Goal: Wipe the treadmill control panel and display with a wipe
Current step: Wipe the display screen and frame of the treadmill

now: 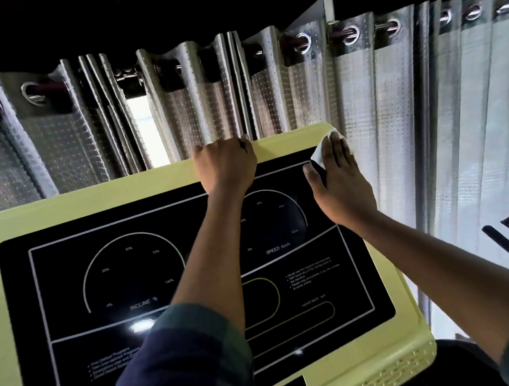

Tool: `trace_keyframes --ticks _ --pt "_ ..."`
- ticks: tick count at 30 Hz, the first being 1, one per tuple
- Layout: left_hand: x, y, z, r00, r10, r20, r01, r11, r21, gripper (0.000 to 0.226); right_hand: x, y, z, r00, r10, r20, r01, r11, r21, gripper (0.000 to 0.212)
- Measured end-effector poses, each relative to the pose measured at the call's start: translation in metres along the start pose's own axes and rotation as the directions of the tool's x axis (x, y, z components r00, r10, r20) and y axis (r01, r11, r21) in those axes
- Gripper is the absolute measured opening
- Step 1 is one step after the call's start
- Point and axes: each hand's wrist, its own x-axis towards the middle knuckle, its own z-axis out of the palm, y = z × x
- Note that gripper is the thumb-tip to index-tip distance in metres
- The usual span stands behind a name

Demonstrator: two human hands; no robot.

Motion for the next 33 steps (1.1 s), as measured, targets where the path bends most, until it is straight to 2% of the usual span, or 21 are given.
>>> trace_keyframes --ticks 6,10,14,17,20,26,33 --pt "-0.001 0.000 -0.002 1.000 0.003 0.003 -0.003 1.000 0.024 0.055 0.031 -0.012 -0.010 0.999 0.048 0.022 -0.049 0.996 0.070 0.081" --pt "-0.002 0.000 -0.004 1.000 0.002 -0.001 -0.001 1.000 0.024 0.056 -0.011 -0.006 0.000 0.999 0.038 -0.021 -0.038 0.999 0.025 0.082" --pt "-0.002 0.003 -0.005 1.000 0.005 -0.007 -0.005 1.000 0.015 0.055 -0.011 0.008 -0.008 0.999 0.024 0.037 -0.023 0.999 -0.038 0.081" --pt "-0.002 0.001 -0.004 1.000 0.004 -0.013 -0.004 1.000 0.005 0.054 0.011 0.003 -0.014 0.995 0.071 0.063 -0.073 0.997 0.025 0.081" --pt "-0.003 0.001 -0.005 1.000 0.000 -0.005 0.000 1.000 0.000 0.054 0.005 -0.004 -0.009 0.996 0.089 0.021 -0.091 0.994 0.064 0.081" --pt "-0.004 0.001 -0.005 1.000 -0.021 -0.005 0.021 1.000 0.003 0.054 -0.025 0.012 0.000 0.999 0.048 0.019 -0.048 0.998 -0.030 0.083" --pt "-0.005 0.001 -0.006 1.000 0.001 -0.006 -0.001 1.000 -0.012 0.054 -0.004 -0.001 -0.004 0.996 0.090 0.013 -0.091 0.994 0.055 0.083"
